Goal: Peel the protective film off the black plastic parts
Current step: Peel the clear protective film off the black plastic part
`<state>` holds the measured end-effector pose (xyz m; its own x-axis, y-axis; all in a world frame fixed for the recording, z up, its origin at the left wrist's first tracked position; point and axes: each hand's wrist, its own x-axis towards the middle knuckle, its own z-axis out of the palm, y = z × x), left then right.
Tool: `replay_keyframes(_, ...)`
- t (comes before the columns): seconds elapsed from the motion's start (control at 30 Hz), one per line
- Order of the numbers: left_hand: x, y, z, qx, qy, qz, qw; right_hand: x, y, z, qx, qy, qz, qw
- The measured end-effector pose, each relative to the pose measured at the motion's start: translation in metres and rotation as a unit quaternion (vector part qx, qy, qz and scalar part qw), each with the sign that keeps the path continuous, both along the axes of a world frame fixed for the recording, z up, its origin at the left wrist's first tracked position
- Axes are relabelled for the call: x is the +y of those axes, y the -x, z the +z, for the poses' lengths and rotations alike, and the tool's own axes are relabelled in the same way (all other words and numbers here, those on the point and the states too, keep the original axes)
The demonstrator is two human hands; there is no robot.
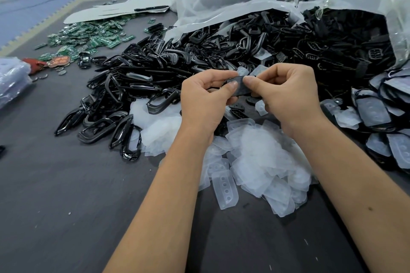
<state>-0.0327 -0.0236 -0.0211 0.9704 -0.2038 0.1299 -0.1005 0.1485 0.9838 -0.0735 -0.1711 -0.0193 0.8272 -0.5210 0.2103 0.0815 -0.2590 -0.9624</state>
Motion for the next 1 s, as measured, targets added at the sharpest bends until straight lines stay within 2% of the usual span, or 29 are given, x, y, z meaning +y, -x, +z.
replay_keyframes(0.2,0.0015,0.0004,0.0015,-0.004,0.019,-0.013,1.000,-0.0016,-0.0010,0.0015,0.026,-0.138,0.023,0.990)
replay_keyframes(0.37,0.0000,0.0016,0.0021,-0.002,0.018,-0.005,1.000,-0.0026,-0.0014,0.0029,0.052,-0.252,0.075,0.963)
replay_keyframes(0.83,-0.0030,0.0056,0.0028,0.004,0.021,-0.005,1.000,0.0043,0.0042,0.0072,0.039,-0.240,0.116,0.963)
replay_keyframes(1.0,-0.0031,0.0045,0.0027,-0.004,0.016,0.009,1.000,0.0037,0.0022,0.0079,0.036,-0.272,0.112,0.955)
